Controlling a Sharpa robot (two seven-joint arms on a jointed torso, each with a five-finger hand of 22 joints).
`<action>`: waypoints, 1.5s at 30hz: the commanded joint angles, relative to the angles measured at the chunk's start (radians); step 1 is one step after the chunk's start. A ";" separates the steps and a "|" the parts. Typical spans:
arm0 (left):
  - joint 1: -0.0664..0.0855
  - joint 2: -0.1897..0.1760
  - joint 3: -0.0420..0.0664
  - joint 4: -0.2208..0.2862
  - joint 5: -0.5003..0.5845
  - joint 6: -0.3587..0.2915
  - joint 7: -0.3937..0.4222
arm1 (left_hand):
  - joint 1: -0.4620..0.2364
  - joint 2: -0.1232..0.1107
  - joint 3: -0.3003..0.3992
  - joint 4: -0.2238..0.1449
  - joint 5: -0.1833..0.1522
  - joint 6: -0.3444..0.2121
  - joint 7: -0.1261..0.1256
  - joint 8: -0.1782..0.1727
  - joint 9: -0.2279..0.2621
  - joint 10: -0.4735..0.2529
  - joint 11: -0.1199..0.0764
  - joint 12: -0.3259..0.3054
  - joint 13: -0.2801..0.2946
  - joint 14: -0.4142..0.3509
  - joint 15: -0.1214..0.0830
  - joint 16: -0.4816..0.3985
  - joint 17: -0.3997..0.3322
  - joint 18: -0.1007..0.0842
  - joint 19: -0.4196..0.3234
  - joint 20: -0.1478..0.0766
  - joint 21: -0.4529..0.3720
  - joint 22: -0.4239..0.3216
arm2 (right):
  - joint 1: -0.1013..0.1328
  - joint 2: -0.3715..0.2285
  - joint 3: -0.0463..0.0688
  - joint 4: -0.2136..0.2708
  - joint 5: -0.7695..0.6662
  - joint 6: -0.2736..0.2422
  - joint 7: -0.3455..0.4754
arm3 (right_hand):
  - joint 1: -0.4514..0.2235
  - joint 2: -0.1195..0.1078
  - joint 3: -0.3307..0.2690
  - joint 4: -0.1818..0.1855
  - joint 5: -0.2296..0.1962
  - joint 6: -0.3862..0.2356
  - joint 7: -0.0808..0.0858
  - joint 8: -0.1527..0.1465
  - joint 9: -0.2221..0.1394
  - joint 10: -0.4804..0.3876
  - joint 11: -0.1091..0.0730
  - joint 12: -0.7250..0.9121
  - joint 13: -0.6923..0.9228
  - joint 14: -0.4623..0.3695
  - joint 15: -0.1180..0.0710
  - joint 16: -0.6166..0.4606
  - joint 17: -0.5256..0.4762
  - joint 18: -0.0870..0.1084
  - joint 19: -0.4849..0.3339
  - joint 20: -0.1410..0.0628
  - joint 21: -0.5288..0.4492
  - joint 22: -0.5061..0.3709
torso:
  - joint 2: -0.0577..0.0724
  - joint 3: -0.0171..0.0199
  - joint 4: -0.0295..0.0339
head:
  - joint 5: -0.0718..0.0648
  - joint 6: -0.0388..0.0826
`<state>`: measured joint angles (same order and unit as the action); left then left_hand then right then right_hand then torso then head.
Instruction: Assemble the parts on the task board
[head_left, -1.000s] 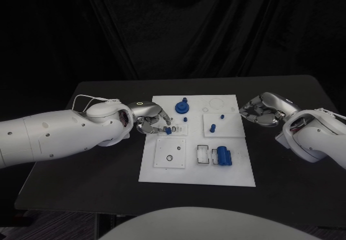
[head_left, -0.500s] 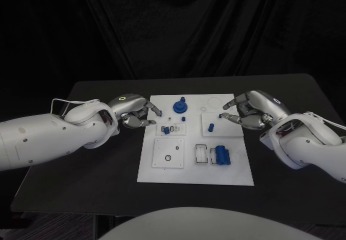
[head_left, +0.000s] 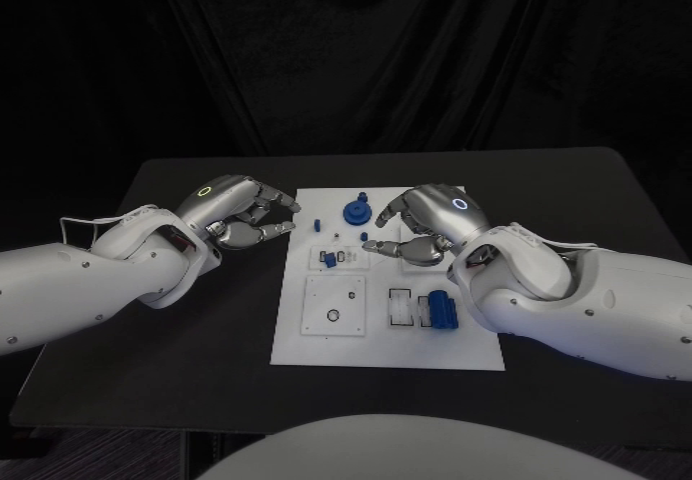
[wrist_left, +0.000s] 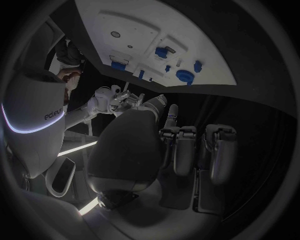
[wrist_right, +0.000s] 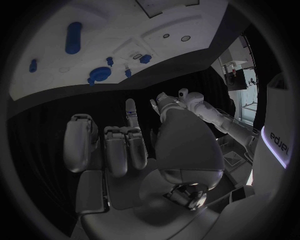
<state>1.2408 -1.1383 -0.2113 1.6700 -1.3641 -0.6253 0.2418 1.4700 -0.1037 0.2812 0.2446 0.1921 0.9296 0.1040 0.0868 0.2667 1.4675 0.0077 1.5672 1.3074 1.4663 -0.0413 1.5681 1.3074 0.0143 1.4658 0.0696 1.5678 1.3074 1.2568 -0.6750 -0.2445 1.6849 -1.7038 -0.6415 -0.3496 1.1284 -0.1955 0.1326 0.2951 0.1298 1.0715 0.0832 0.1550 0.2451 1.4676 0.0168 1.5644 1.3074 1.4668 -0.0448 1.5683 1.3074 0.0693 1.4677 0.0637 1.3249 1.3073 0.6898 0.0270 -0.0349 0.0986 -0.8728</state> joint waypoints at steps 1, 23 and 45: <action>-0.003 -0.004 0.000 0.010 0.047 -0.037 0.036 | -0.002 0.006 -0.005 0.009 0.005 0.013 0.002 0.006 -0.003 0.103 0.010 0.004 0.263 0.104 0.011 0.003 0.263 -0.014 0.105 0.009 0.003 0.263 | -0.015 0.042 0.005 -0.022 -0.132 0.102 -0.147 | -0.036 -0.001 -0.006 0.001 0.004 0.005 -0.002 0.009 0.025 0.103 -0.008 0.006 0.263 0.104 -0.009 0.003 0.263 -0.018 0.022 -0.009 0.015 0.198 | 0.007 -0.0144 0.0109 | -0.008 0.000; -0.004 0.017 0.000 0.000 0.057 0.015 0.008 | 0.015 0.027 -0.008 0.017 0.046 0.050 0.013 0.022 -0.014 0.103 0.024 0.004 0.263 0.104 0.024 0.003 0.263 -0.014 0.105 0.022 0.003 0.263 | -0.095 0.247 0.026 -0.173 -0.207 0.228 -0.231 | -0.073 0.007 0.003 0.000 0.028 0.019 -0.017 0.045 0.113 0.103 -0.022 0.006 0.263 0.104 -0.020 0.003 0.263 -0.018 0.017 -0.018 0.019 0.196 | 0.030 -0.0570 0.0446 | -0.041 0.000; -0.013 0.026 0.000 -0.014 0.057 0.065 -0.020 | 0.034 0.039 -0.004 0.011 0.089 0.062 0.018 0.028 -0.023 0.103 0.035 0.004 0.263 0.104 0.033 0.003 0.263 -0.014 0.105 0.031 0.003 0.263 | -0.103 0.231 0.031 -0.156 -0.294 0.153 -0.243 | 0.093 0.040 0.038 -0.007 0.206 -0.063 -0.047 0.212 0.528 0.103 -0.049 0.006 0.263 0.104 -0.041 0.003 0.263 -0.015 0.007 -0.040 0.017 0.193 | 0.026 -0.0562 0.0454 | -0.028 0.000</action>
<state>1.2296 -1.1142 -0.2113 1.6564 -1.3106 -0.5844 0.2252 1.4957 -0.0690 0.2736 0.2581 0.2788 0.9846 0.1197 0.1094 0.2450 1.4686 0.0362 1.5672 1.3073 1.4652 -0.0140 1.5682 1.3074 0.0142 1.4658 0.0933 1.5678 1.3074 1.1565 -0.4418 -0.2147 1.5237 -1.9683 -0.4426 -0.5754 1.2128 -0.1537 0.1685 0.2844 0.3316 1.0196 0.0372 0.3556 0.7432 1.4650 -0.0252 1.5645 1.3078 1.4665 -0.0823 1.5683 1.3073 0.0699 1.4653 0.0303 1.3382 1.3081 0.7155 -0.0296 0.0112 0.0692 -0.8728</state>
